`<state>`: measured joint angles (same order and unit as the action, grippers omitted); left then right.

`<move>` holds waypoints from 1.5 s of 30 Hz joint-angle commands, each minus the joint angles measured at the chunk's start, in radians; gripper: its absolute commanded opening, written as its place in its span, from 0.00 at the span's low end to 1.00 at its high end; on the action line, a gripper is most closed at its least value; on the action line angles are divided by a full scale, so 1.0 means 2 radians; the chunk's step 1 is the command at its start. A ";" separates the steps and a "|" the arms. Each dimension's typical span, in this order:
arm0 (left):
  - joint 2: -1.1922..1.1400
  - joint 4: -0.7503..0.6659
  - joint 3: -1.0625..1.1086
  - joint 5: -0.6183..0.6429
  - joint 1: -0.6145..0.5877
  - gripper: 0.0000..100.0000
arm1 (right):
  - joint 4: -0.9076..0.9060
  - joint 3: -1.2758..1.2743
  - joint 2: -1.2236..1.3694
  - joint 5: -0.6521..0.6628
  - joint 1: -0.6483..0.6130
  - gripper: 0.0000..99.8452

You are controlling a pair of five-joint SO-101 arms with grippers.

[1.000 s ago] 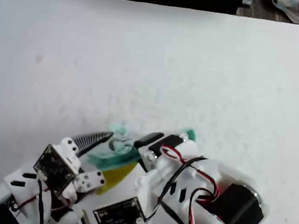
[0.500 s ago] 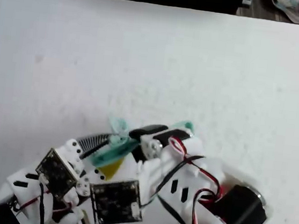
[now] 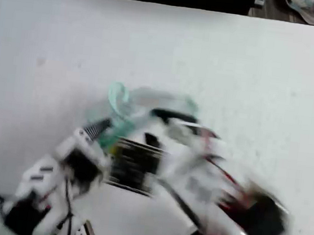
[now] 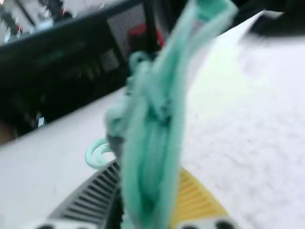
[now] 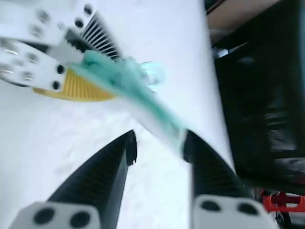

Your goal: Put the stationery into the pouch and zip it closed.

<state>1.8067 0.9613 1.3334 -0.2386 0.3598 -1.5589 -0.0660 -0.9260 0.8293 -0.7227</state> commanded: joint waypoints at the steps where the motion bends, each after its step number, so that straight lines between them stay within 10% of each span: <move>1: 0.008 -0.056 0.028 -0.041 -0.023 0.02 | 0.012 0.021 0.007 -0.030 0.007 0.26; 13: 0.008 -0.073 0.095 -0.099 0.053 0.02 | 0.129 0.077 0.069 -0.169 0.013 0.21; 25: 0.008 -0.056 0.104 -0.110 0.075 0.02 | -0.087 0.315 0.382 -0.295 -0.012 0.27; 38: 0.008 -0.063 0.109 -0.109 0.072 0.02 | -0.086 0.131 0.407 -0.263 -0.012 0.27; 45: 0.008 -0.074 0.108 -0.107 0.051 0.02 | -0.086 0.059 0.406 -0.183 -0.023 0.11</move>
<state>1.8082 0.8539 1.5712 -0.4534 0.5025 -1.7031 0.0829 -0.1066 0.4273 -0.7472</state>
